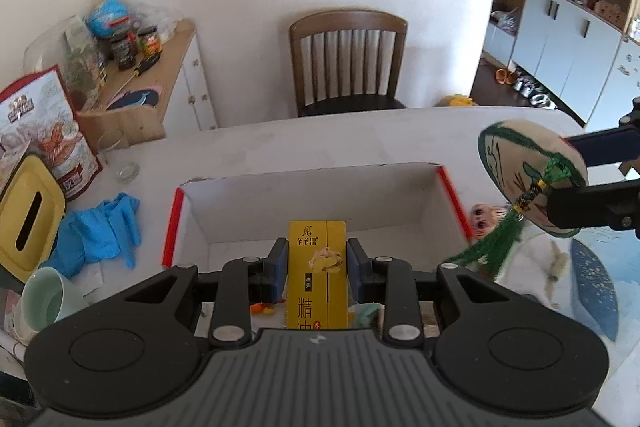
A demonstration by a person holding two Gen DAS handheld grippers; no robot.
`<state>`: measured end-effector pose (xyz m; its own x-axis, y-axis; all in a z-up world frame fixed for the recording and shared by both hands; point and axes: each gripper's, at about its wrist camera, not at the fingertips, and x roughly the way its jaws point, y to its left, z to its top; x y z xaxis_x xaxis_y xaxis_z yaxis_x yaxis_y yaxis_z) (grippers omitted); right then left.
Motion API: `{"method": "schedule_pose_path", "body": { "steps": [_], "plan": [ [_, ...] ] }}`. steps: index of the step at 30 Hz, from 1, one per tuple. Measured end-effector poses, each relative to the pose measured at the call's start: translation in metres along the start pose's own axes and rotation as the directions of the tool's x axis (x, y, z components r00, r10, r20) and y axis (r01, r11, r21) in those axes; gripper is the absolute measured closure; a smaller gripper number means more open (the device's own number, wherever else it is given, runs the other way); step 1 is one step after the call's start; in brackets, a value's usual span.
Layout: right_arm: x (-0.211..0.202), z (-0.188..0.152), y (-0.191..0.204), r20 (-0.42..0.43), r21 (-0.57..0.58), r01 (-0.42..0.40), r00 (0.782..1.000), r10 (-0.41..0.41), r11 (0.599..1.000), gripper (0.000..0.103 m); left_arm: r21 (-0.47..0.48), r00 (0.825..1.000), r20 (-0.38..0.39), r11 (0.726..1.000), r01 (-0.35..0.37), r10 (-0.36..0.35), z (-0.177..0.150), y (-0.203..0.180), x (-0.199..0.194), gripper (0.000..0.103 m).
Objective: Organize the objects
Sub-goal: 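Carry the yellow carton and tasseled sachet into the red box and release both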
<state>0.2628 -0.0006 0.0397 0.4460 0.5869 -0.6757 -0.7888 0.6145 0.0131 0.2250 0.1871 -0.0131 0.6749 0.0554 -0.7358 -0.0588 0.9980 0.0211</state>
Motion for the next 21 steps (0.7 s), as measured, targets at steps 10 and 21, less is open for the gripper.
{"method": "schedule_pose_path", "body": {
  "steps": [10, 21],
  "plan": [
    [0.064, 0.009, 0.01, -0.039, -0.04, 0.009, 0.999, -0.011, 0.999, 0.064, -0.01, 0.996, -0.069, 0.999, -0.048, 0.048, -0.01, 0.025, 0.042, 0.073],
    [0.134, -0.022, 0.013, -0.177, -0.07, 0.038, 0.983, -0.05, 0.997, 0.063, -0.01, 0.986, -0.158, 0.999, -0.053, 0.05, -0.029, 0.039, 0.086, 0.073]
  ]
}}
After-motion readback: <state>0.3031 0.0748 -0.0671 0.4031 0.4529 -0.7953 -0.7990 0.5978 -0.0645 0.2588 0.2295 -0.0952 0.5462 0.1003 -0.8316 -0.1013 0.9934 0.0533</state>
